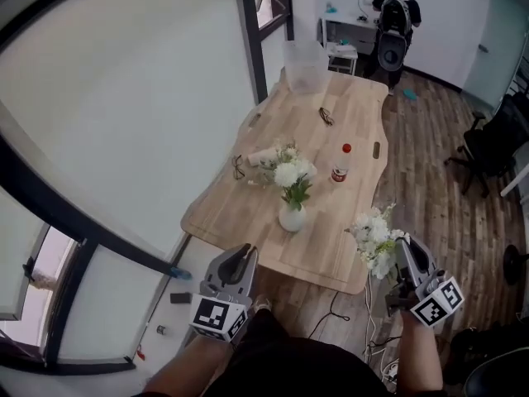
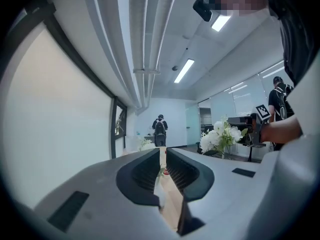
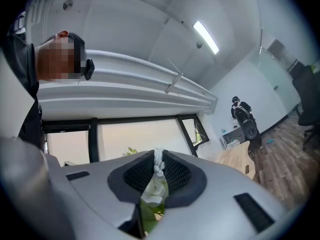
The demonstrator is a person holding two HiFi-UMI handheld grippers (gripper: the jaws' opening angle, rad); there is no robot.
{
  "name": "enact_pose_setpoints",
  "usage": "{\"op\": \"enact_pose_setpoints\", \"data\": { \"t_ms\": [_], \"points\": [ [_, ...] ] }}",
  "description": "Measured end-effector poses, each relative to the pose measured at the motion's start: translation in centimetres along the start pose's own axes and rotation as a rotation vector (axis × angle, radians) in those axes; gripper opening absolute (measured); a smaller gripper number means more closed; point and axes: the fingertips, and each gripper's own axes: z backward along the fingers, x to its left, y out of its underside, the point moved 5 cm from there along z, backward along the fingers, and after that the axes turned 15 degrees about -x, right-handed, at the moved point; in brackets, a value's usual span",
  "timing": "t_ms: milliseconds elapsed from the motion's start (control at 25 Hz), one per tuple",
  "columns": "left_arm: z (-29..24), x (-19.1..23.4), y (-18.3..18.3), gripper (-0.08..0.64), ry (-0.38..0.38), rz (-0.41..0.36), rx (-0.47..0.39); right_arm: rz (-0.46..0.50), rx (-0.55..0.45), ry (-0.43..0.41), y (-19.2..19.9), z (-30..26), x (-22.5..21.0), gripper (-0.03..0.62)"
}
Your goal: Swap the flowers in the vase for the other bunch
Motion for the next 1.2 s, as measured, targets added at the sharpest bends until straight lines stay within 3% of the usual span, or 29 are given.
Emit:
{"op": "enact_pose_setpoints", "data": {
  "t_ms": [360, 680, 960, 1200],
  "points": [
    [-8.9, 5.0, 0.8, 0.041, 0.237, 0.069, -0.026, 0.068, -0.015, 0.179, 2.0, -6.2, -1.2, 0.066],
    [-13.1, 10.7, 2.4, 0.041, 0.374, 0.107, -0.043, 0.151, -0.033, 0.288, 3.6, -11.2, -0.2, 0.066],
    [-15.5, 10.8, 2.1, 0.041, 0.423, 0.162, -0.064, 0.181, -0.001, 0.355, 4.0, -12.2, 0.3, 0.066],
    [-17.0, 9.6, 4.3, 0.043, 0.527, 0.146, 0.016, 0.183, -0.021, 0.355, 3.6, -13.3, -1.2, 0.066]
  ]
}}
